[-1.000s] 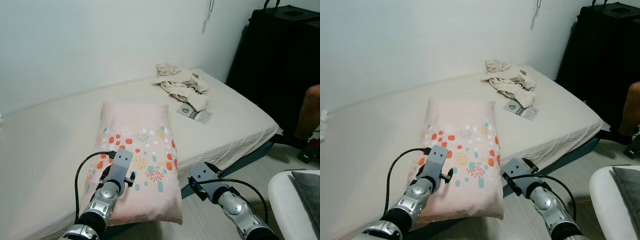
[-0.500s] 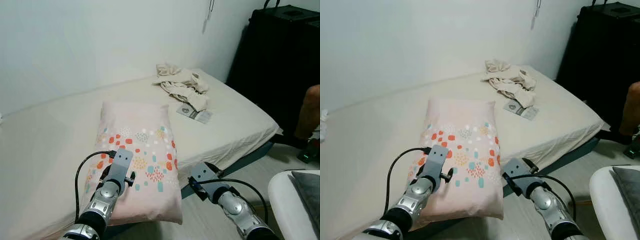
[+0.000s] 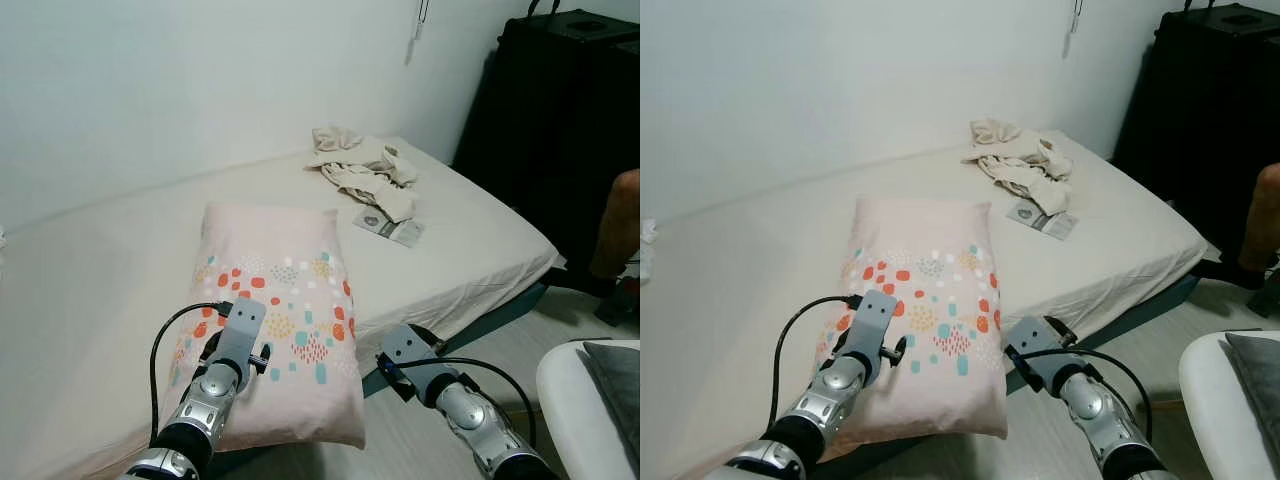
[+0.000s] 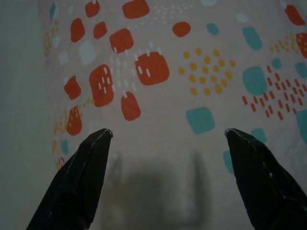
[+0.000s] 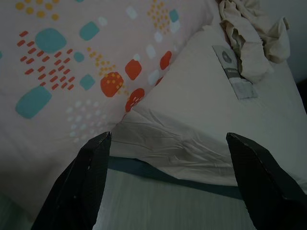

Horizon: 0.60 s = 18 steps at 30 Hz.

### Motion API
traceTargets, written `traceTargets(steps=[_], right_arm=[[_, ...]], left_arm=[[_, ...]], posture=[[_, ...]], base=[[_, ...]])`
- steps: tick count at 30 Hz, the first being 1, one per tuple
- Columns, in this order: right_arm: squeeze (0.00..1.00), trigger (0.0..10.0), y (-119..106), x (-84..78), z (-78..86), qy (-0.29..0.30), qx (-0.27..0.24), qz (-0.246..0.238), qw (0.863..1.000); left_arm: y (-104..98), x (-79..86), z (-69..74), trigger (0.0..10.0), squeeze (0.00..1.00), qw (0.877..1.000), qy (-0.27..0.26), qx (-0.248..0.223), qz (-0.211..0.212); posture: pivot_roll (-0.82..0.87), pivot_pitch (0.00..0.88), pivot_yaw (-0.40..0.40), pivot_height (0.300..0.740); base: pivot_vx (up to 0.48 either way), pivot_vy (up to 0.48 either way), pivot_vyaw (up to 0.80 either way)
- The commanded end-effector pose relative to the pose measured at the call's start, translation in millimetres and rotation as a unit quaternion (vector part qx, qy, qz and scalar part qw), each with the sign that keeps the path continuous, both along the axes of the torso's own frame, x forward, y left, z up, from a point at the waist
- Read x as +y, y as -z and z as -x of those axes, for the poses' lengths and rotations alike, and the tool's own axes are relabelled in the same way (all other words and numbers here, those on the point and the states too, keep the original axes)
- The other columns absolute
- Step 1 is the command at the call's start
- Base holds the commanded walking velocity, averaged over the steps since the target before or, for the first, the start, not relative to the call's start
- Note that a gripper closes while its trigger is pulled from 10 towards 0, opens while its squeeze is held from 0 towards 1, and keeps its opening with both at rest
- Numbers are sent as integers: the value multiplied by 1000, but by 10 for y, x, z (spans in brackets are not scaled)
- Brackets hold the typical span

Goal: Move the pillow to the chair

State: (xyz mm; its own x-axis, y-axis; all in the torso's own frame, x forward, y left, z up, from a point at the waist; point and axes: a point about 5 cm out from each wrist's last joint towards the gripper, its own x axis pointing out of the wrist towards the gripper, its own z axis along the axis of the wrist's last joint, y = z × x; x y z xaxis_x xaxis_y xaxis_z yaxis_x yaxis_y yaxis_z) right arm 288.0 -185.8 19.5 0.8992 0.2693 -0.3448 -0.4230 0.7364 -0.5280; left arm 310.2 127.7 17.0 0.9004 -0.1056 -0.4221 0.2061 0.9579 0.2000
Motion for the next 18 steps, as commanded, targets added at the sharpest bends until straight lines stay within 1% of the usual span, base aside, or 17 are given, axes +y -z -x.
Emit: traceTargets(steps=[1, 18], right_arm=[[0, 10000, 25, -15, 26, 4, 6, -3, 1000], [0, 10000, 42, -26, 50, 4, 8, -2, 1000]], left_arm=[[51, -6, 34, 10000, 0, 1000, 2, 15, -3], [68, -19, 53, 10000, 0, 1000, 4, 16, -3]], posture=[[-133, 76, 19, 740], [-136, 63, 12, 740]], base=[[0, 0, 0], [0, 0, 0]])
